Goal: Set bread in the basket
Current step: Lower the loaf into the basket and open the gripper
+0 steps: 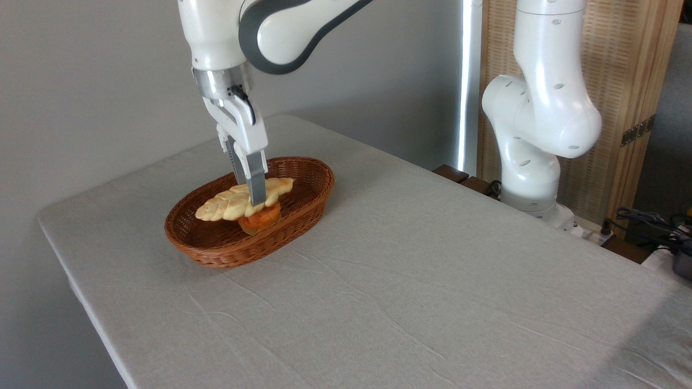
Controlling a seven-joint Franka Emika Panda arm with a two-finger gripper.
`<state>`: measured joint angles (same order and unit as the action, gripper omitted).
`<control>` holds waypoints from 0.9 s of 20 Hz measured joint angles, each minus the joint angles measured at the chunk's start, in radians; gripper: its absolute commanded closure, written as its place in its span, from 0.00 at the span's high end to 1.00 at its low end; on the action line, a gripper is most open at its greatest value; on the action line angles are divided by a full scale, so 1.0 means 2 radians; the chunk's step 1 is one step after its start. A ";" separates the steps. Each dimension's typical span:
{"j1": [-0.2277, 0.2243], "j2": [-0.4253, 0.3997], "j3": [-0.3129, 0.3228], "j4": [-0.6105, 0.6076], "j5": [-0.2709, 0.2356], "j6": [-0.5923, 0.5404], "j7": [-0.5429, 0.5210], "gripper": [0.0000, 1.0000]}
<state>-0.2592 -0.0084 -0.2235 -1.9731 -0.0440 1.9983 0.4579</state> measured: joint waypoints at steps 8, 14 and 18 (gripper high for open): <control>0.003 0.018 0.000 0.006 0.000 0.000 0.000 1.00; 0.010 0.018 0.006 0.034 -0.016 0.000 0.000 1.00; 0.016 0.018 0.040 0.057 -0.027 -0.021 0.000 1.00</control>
<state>-0.2276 0.0271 -0.1445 -1.8596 -0.0971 1.9566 0.4584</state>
